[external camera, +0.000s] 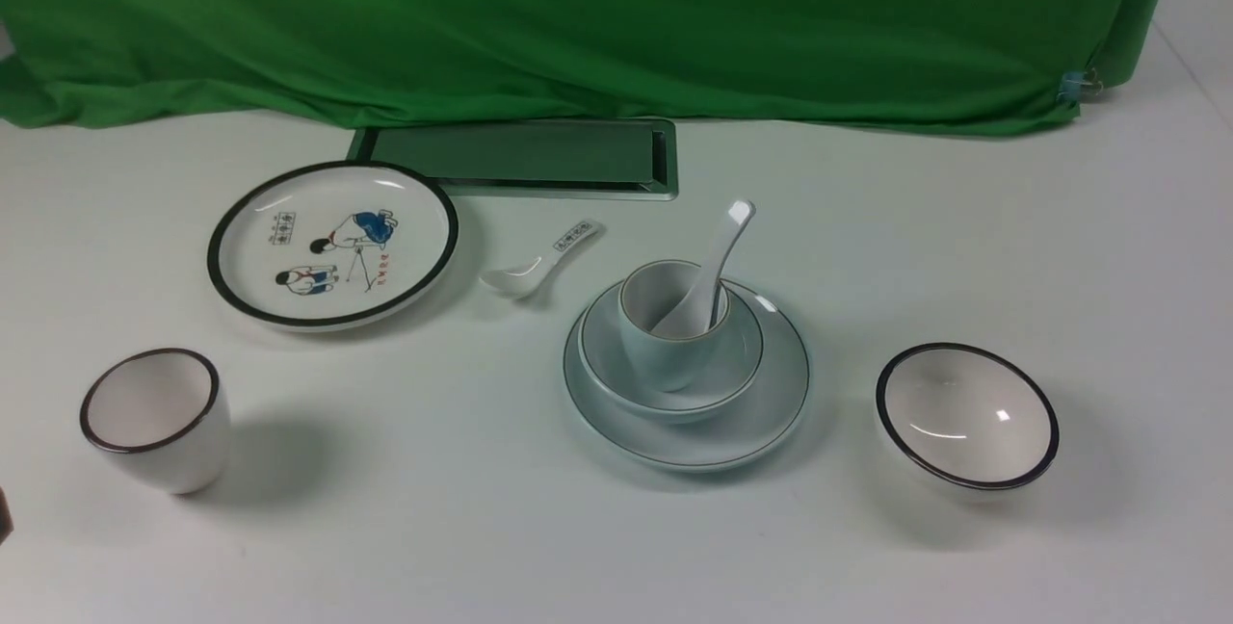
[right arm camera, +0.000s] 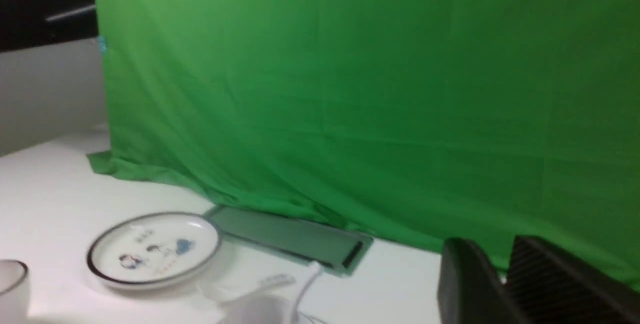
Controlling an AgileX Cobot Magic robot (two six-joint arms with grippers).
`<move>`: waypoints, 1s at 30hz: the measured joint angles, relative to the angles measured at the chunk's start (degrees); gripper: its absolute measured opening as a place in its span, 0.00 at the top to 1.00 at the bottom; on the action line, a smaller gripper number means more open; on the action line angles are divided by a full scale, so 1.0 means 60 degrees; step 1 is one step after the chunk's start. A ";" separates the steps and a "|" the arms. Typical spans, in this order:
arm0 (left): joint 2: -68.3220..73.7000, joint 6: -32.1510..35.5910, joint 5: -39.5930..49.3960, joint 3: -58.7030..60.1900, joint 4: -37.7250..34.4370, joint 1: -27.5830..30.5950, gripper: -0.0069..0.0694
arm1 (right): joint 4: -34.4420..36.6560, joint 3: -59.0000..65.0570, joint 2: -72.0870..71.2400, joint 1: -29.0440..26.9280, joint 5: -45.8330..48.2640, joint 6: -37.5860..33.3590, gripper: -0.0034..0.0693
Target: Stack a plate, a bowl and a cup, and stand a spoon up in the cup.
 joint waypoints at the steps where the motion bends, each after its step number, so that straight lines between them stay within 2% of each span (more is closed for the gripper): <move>1: 0.0000 0.0000 0.0000 0.0000 0.0000 0.0000 0.95 | 0.0000 0.0111 -0.0123 -0.0077 -0.0014 0.0024 0.81; 4: 0.0000 0.0000 0.0000 0.0000 0.0000 0.0000 0.95 | 0.0020 0.0323 -0.0237 -0.0127 -0.0172 0.0138 0.92; 8: 0.0000 0.0000 0.0008 0.0000 0.0000 0.0000 0.95 | 0.0041 0.1319 -0.0607 -0.0503 -0.0568 0.0180 0.94; 12: 0.0000 0.0000 0.0008 0.0000 0.0000 0.0000 0.95 | 0.0041 0.2404 -0.1281 -0.1398 -0.0604 0.0208 0.94; 13: 0.0000 0.0000 0.0008 0.0000 0.0000 0.0000 0.95 | 0.0001 0.2942 -0.1637 -0.1897 -0.0611 0.0208 0.94; 16: 0.0000 0.0000 0.0008 0.0000 0.0000 0.0000 0.95 | -0.0766 0.4105 -0.2520 -0.3024 -0.0616 0.0363 0.94; 17: 0.0000 0.0000 0.0008 0.0000 0.0000 0.0000 0.95 | -0.0831 0.4172 -0.2570 -0.3097 -0.0616 0.0363 0.94; 18: 0.0000 0.0000 0.0008 0.0000 0.0000 0.0000 0.95 | -0.1299 0.4664 -0.2972 -0.3658 -0.0616 0.0721 0.94; 21: 0.0000 0.0000 0.0008 0.0000 0.0000 0.0000 0.95 | -0.1856 0.5256 -0.3574 -0.4498 -0.0488 0.1594 0.94; 25: 0.0000 0.0000 0.0008 0.0000 0.0000 0.0000 0.95 | -0.2027 0.5334 -0.4010 -0.4687 0.0139 0.1955 0.94; 30: 0.0000 0.0000 0.0011 0.0000 0.0000 0.0000 0.95 | -0.2138 0.5334 -0.4056 -0.4381 0.0654 0.2057 0.94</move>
